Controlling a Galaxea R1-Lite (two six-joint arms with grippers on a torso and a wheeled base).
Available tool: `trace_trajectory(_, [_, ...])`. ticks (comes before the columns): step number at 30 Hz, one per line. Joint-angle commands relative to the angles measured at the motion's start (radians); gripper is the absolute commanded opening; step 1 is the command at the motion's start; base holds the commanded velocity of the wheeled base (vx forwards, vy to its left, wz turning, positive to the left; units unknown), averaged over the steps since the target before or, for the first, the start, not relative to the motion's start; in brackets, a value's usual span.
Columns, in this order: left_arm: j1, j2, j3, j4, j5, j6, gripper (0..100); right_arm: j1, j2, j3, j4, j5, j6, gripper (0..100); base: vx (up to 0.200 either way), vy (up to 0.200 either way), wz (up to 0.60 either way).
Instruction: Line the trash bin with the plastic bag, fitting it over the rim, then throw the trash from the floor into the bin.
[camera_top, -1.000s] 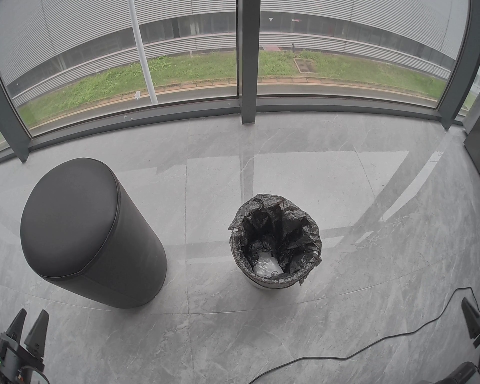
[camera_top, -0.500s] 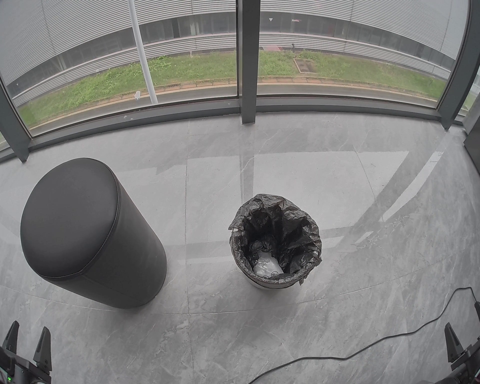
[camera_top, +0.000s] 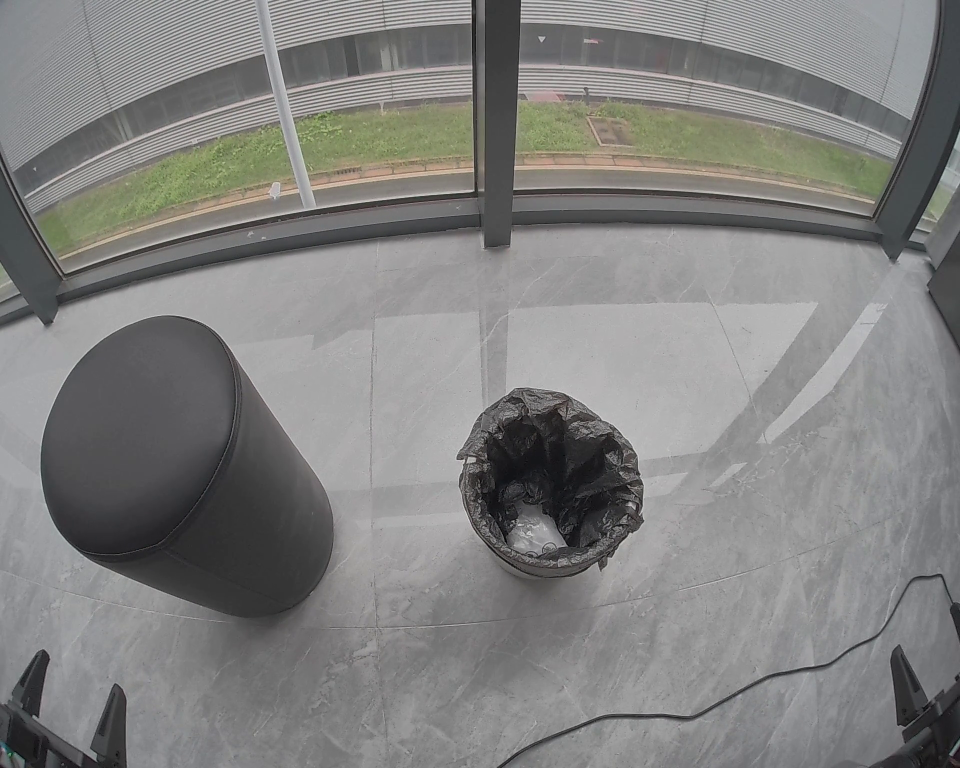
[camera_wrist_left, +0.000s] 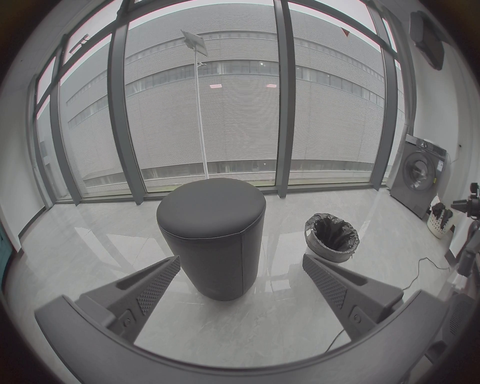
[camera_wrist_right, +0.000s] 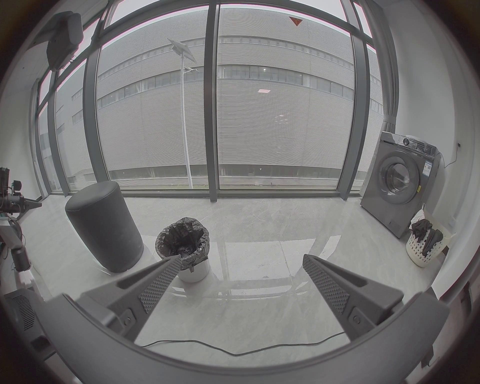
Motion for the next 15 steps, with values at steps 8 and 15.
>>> trace_trajectory(8, [-0.025, -0.051, 0.017, -0.001, 0.024, -0.019, 100, 0.000, -0.005, 0.016, 0.003, -0.025, 0.046, 100, 0.000, 0.000, 0.00])
trace_trajectory(15, [-0.025, -0.051, 0.017, -0.001, 0.024, -0.019, 100, 0.000, -0.006, 0.016, 0.002, -0.021, 0.072, 100, 0.000, 0.000, 0.00])
